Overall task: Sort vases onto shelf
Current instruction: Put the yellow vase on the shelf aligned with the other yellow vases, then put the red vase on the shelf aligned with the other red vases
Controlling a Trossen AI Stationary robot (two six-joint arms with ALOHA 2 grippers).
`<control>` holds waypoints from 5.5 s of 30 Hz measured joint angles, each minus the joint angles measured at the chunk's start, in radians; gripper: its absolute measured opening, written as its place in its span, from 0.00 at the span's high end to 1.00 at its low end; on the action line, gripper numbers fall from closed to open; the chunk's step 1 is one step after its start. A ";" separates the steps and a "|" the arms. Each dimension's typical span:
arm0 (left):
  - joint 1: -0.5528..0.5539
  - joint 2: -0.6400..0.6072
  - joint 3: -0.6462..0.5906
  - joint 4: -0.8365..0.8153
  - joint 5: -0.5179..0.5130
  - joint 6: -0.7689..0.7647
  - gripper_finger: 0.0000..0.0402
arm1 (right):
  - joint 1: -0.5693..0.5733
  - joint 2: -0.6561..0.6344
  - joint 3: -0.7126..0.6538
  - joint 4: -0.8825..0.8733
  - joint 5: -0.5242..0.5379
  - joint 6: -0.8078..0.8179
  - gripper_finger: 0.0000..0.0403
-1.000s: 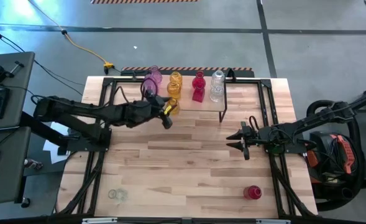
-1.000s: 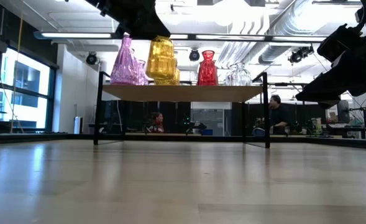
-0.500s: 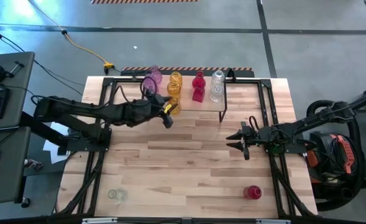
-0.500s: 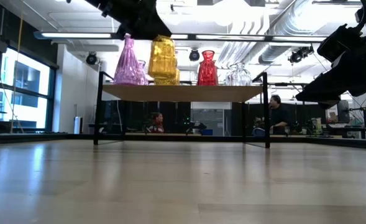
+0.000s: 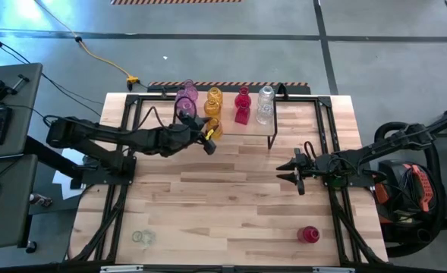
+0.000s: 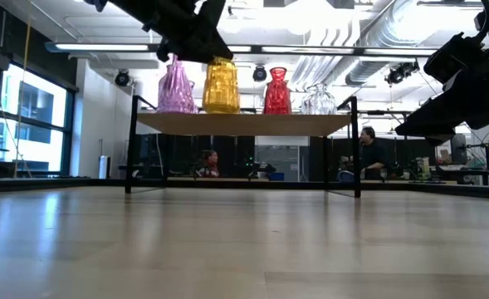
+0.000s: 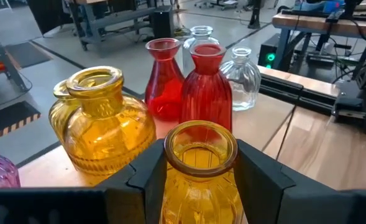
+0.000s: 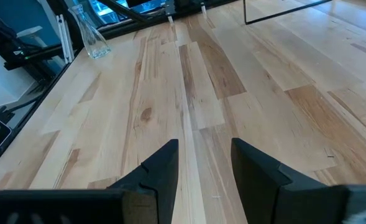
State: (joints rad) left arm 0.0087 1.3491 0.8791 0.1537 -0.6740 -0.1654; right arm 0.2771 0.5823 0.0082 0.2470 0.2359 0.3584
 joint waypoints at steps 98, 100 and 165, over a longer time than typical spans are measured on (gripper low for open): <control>-0.028 0.116 0.003 0.114 -0.270 -0.114 0.46 | 0.000 0.000 0.000 -0.022 0.000 0.000 0.68; -0.028 0.116 0.003 0.111 -0.274 -0.113 0.46 | 0.000 0.000 0.000 -0.022 0.000 0.000 0.68; -0.022 0.119 -0.002 0.165 -0.293 -0.051 0.29 | 0.000 0.000 0.000 -0.022 0.000 0.000 0.68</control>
State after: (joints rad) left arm -0.0135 1.4677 0.8772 0.3185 -0.9672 -0.2161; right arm 0.2771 0.5823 0.0080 0.2253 0.2358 0.3584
